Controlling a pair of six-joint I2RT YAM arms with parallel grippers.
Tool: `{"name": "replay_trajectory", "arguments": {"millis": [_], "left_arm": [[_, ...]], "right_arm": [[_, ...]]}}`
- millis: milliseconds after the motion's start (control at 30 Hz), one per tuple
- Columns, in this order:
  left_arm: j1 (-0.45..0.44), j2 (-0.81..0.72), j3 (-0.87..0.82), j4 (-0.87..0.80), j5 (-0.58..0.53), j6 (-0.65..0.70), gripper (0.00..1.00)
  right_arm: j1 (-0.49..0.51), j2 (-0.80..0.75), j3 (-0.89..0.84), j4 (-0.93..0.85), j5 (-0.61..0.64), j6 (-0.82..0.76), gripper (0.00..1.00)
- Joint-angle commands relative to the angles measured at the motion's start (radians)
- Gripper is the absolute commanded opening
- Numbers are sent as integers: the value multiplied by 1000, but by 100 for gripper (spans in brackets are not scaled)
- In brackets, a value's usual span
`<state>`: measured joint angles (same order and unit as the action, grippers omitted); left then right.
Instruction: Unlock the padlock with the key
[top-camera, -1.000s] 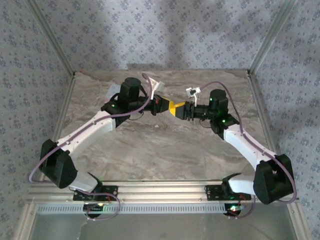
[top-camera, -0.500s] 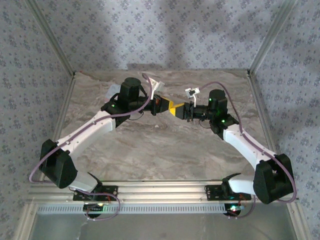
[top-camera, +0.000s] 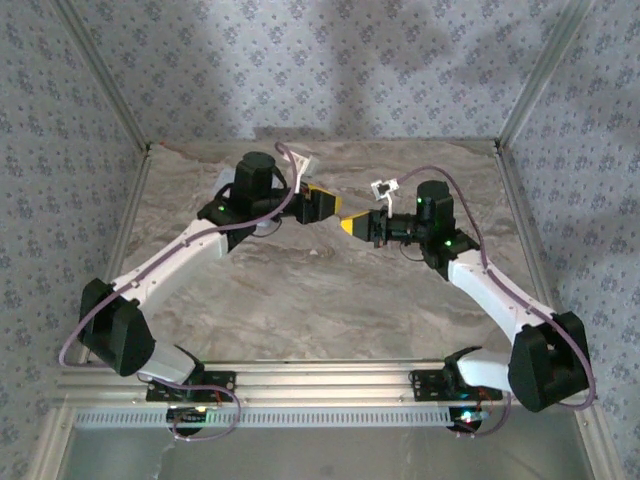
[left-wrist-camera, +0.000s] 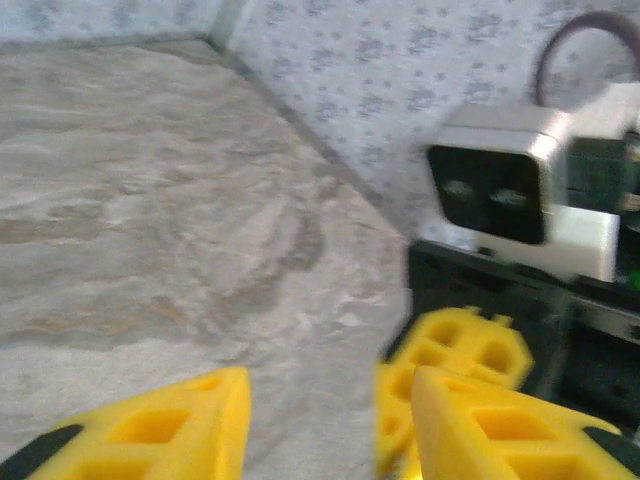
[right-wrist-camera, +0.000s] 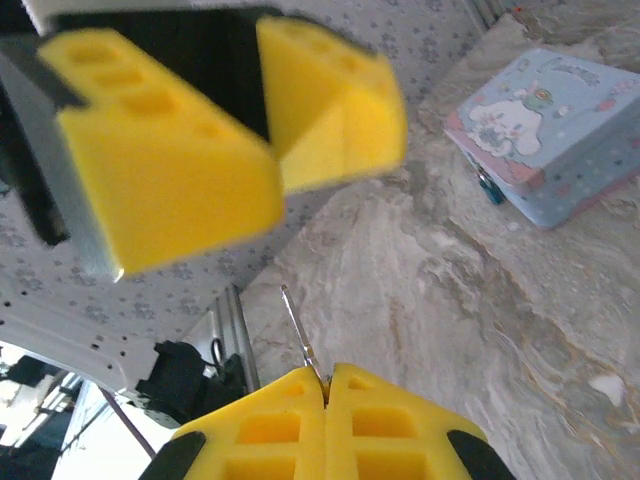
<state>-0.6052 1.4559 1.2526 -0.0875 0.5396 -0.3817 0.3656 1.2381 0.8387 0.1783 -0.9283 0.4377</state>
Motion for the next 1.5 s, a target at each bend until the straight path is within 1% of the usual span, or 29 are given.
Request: {"name": "replay_trajectory", "arguments": {"millis": [0,33,133,233,367,633,867,1000,1200,1300,1467], "left_arm": [[42,-43,17,-98,-213,24,61],[54,-39,20,-137,-291,32,66],[94,-12,21,-214,-469,63,76],[150,51,41,-277,-573,70,80],[198,163,101,-332,-646,106,82],[202,392,265,-391,-668,170,82],[203,519,350,-420,-667,180,81],[202,555,363,-426,-650,187,80],[185,562,330,-420,-628,178,78],[157,560,298,-415,-625,168,77],[86,552,243,-397,-633,149,76]], "right_arm": [[-10,-39,11,-126,57,-73,0],[-10,-44,7,-144,71,-80,0],[-13,-58,-2,-193,119,-98,0],[-19,-60,-8,-234,156,-106,0],[-28,-59,-16,-247,182,-101,0],[-43,-55,-17,-273,207,-91,0],[-52,-57,-18,-287,214,-87,0],[-56,-57,-20,-293,219,-85,0],[-65,-58,-27,-297,227,-75,0],[-74,-59,-29,-300,229,-70,0],[-95,-67,-37,-301,225,-61,0]]}}
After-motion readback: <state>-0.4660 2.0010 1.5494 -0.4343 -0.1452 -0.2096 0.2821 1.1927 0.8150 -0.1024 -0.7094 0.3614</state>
